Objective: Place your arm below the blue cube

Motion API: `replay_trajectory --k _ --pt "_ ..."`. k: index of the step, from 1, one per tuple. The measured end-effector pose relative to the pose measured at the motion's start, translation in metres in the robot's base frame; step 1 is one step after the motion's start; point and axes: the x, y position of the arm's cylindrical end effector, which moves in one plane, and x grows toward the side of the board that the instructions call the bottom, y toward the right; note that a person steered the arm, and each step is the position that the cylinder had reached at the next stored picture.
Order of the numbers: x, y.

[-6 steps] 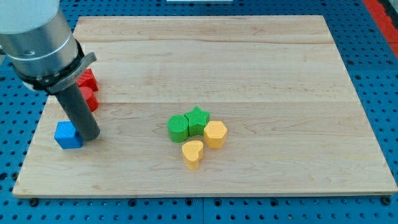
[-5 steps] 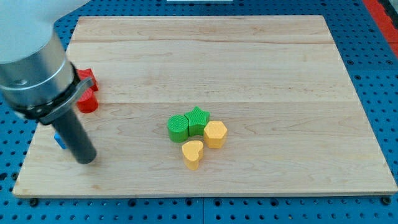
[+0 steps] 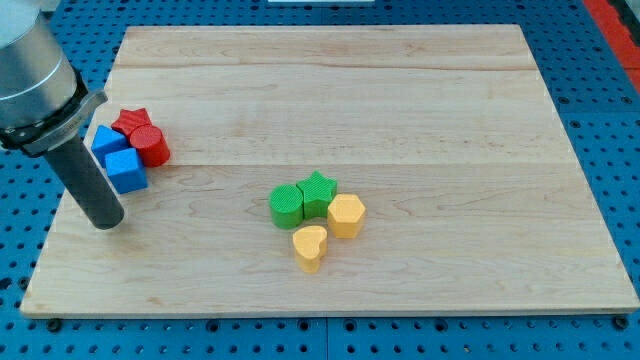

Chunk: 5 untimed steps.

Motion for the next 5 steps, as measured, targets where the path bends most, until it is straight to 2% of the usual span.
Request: replay_trajectory --k 5 --pt "0.002 -0.011"
